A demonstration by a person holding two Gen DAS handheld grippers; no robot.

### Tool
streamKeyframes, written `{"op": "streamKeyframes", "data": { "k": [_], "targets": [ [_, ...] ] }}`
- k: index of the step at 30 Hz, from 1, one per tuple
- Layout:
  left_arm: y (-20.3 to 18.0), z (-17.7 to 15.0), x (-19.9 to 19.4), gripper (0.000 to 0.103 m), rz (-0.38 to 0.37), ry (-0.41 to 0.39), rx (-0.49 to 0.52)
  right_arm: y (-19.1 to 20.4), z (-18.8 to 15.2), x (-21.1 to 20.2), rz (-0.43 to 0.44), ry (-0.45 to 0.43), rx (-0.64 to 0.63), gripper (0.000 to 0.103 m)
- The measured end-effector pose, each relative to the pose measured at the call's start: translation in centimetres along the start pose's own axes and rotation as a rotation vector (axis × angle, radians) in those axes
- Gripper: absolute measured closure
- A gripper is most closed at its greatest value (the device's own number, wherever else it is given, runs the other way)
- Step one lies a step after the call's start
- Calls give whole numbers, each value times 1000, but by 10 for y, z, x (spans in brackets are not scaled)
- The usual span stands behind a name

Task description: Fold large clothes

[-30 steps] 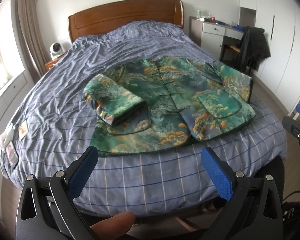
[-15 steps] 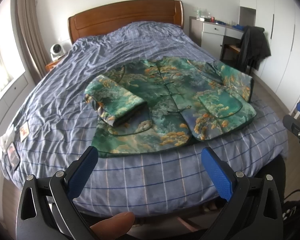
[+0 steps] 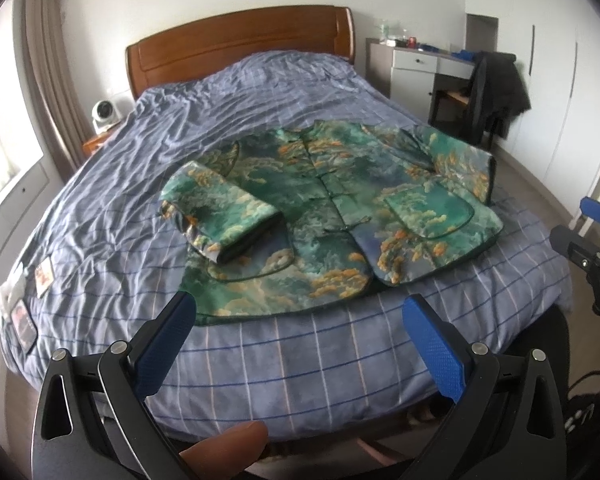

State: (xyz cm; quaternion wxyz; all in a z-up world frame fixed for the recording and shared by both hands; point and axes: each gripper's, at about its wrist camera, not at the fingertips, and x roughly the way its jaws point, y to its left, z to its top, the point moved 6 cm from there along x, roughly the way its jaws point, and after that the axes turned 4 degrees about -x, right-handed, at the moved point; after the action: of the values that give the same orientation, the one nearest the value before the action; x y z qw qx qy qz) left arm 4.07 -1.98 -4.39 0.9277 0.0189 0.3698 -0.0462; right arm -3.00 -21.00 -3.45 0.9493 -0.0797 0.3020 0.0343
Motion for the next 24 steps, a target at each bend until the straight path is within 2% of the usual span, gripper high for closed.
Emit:
{"op": "streamKeyframes", "data": {
  "k": [7,16,24],
  "targets": [
    [-1,1,1,0,-14,-6,-5,3,-2,2,0,2,3,0],
    [3,-3,6,0,-22,26,-33,3,-2,3,1,4,2,0],
    [4,-6,11,0,2,47,-17,8,-4,3,2,3,1,0]
  ]
}}
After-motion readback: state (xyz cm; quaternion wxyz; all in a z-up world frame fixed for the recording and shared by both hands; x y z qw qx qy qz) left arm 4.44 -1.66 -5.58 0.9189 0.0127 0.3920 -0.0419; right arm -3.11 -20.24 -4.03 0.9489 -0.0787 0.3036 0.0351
